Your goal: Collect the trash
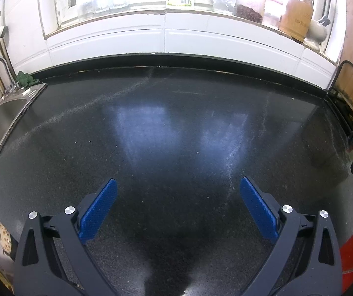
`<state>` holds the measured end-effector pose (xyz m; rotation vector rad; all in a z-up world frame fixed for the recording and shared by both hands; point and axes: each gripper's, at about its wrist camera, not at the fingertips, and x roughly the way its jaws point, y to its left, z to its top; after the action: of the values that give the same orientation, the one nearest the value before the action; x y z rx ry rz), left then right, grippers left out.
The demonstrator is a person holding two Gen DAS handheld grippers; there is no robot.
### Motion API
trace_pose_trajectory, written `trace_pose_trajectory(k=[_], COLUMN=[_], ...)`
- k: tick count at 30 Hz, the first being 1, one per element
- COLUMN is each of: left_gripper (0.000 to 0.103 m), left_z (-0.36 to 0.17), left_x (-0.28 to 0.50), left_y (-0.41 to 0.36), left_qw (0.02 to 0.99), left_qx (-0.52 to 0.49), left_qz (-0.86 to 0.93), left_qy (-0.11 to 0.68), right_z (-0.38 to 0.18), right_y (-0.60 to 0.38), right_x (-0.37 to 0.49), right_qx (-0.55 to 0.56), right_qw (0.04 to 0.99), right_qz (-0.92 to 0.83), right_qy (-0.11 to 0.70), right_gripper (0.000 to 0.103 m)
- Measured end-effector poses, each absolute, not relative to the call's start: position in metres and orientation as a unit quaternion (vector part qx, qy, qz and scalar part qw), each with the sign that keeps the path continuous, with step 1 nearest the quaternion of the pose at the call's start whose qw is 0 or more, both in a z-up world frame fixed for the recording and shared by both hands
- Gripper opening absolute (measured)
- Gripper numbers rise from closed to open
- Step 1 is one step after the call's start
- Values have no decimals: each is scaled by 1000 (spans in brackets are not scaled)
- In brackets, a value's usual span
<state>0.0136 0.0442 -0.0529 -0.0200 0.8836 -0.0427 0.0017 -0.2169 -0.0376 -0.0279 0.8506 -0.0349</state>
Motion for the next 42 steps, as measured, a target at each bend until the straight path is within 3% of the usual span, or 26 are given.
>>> trace_pose_trajectory(k=[42], left_gripper=[96], left_z=[-53], left_x=[18], left_y=[49], left_qw=[897], left_qx=[-49], left_qz=[-44], left_qy=[437], right_z=[-39], right_y=[-222], right_x=[-1], right_qx=[-1], right_qw=[911], right_qz=[-18], right_qy=[412], right_gripper=[96])
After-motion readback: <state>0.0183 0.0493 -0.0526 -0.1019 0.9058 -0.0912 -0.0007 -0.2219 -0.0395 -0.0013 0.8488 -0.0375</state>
